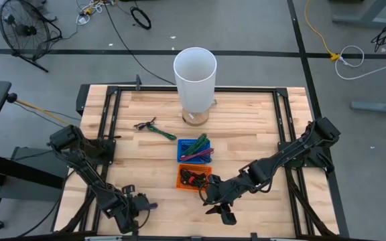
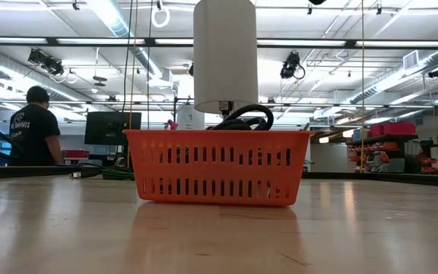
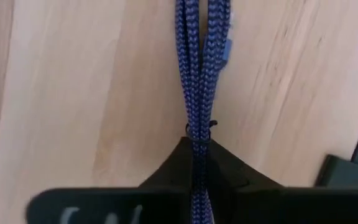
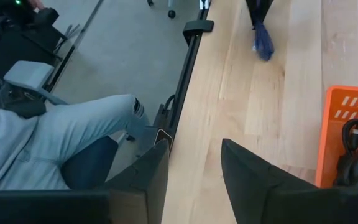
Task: Pick & Place USB Port
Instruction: Put the blue charger cable into the blue bin
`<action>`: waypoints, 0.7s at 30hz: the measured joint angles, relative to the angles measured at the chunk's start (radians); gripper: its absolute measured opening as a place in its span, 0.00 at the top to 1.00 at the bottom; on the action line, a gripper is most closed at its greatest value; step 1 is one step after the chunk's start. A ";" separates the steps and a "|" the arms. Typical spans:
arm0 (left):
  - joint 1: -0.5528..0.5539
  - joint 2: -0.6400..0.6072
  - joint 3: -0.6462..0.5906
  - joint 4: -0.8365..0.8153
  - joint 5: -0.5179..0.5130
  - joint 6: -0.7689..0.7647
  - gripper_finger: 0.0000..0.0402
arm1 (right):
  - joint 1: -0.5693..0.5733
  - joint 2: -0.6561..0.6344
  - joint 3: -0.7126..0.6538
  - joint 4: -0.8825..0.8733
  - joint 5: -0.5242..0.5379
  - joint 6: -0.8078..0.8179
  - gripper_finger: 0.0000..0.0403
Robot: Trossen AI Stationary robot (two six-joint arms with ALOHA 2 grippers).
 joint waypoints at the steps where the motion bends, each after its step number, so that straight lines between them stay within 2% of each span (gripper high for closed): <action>1: 0.000 0.000 0.000 0.003 -0.005 0.000 0.95 | 0.000 0.000 0.000 0.000 0.000 0.000 0.64; 5: -0.001 0.003 0.021 -0.020 -0.041 0.008 0.95 | 0.000 0.000 0.000 -0.002 0.000 0.000 0.64; 10: 0.030 0.011 0.104 -0.148 -0.078 0.069 0.95 | 0.000 0.000 0.000 -0.012 -0.001 0.000 0.64; 12: 0.055 0.010 0.141 -0.212 -0.123 0.095 0.95 | 0.000 0.000 0.000 -0.017 -0.001 0.000 0.64; 16: 0.120 0.009 0.207 -0.354 -0.275 0.159 0.95 | 0.000 0.000 0.000 -0.023 -0.002 0.000 0.64; 19: 0.191 -0.008 0.226 -0.376 -0.384 0.228 0.95 | 0.000 0.000 0.000 -0.024 -0.004 0.000 0.64; 21: 0.248 -0.028 0.229 -0.361 -0.415 0.268 0.95 | 0.000 0.000 0.000 -0.024 -0.004 0.000 0.64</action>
